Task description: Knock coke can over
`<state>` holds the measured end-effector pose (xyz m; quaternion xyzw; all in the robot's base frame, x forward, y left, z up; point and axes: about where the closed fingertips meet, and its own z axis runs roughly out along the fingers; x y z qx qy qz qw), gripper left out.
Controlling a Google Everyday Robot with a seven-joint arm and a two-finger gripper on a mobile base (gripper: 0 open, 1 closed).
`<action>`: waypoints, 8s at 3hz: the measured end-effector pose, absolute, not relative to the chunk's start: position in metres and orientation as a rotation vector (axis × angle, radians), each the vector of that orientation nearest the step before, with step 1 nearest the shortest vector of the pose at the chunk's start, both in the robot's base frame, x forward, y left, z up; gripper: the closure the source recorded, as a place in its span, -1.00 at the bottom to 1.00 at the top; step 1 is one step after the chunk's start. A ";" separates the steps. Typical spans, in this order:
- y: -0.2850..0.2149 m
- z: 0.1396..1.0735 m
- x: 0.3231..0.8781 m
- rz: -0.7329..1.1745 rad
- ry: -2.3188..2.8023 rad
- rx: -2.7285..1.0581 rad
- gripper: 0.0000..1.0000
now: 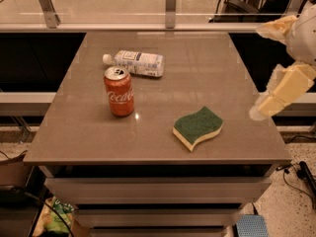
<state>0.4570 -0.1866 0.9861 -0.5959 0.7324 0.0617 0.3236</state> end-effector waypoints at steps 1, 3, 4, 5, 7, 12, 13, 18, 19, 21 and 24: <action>-0.172 0.979 0.471 0.271 1.849 -1.493 -1.00; -0.123 0.956 0.493 0.456 1.739 -1.475 -1.00; -0.123 0.956 0.493 0.456 1.739 -1.475 -1.00; -0.126 0.961 0.493 0.465 1.709 -1.440 -1.00; -0.103 0.954 0.507 0.565 1.604 -1.365 -1.00; 0.013 0.887 0.545 0.972 1.455 -1.292 -1.00; 0.030 0.882 0.552 1.012 1.442 -1.245 -1.00; 0.086 0.885 0.537 1.024 1.266 -1.214 -1.00; 0.094 0.883 0.537 1.021 1.272 -1.234 -1.00; 0.098 0.884 0.535 1.027 1.265 -1.240 -0.19; 0.104 0.887 0.532 1.033 1.261 -1.251 1.00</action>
Offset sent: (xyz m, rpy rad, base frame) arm 0.0419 0.0531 -0.0313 0.3224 -0.0062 0.0738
